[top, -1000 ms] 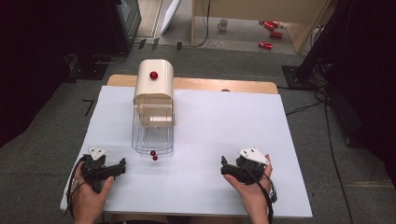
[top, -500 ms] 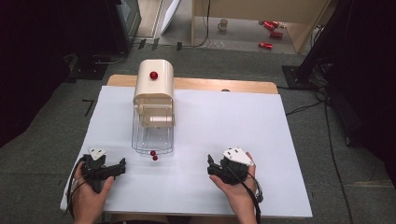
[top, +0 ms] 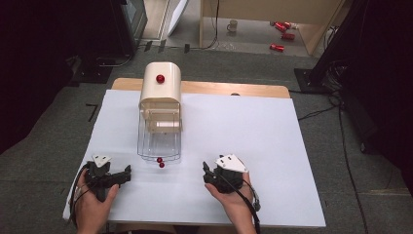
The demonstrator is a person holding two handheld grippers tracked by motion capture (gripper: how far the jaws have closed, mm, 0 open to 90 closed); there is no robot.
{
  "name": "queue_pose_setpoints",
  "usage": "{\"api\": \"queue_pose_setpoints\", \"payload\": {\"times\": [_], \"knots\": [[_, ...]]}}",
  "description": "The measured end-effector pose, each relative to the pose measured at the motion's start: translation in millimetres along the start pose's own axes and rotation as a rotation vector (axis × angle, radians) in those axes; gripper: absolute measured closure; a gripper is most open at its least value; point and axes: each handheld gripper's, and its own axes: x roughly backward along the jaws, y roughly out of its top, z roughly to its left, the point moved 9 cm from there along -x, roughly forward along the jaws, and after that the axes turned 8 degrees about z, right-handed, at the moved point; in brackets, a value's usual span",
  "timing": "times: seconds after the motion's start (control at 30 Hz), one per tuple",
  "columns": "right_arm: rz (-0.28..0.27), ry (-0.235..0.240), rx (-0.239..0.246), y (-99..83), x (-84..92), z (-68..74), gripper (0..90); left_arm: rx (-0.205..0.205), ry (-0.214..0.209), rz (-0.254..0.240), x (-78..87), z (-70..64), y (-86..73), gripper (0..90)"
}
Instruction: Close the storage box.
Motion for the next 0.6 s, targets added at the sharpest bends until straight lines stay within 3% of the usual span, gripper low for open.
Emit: {"api": "queue_pose_setpoints", "payload": {"times": [0.13, 0.2, 0.6], "knots": [[0.005, 0.012, 0.028, 0.3, -2.2, 7.7, 48.0, 0.0, 0.0, 0.0, 0.0, 0.0, 0.0, 0.0], [0.014, 0.048, 0.019, 0.2, -4.6, 17.1, 51.8, 0.001, 0.0, -0.001, 0.0, 0.0, 0.1, 0.0], [0.015, 0.11, 0.035, 4.9, -10.9, 45.7, 57.5, 0.001, 0.0, -0.001, -0.1, 0.0, 0.1, 0.0]]}}
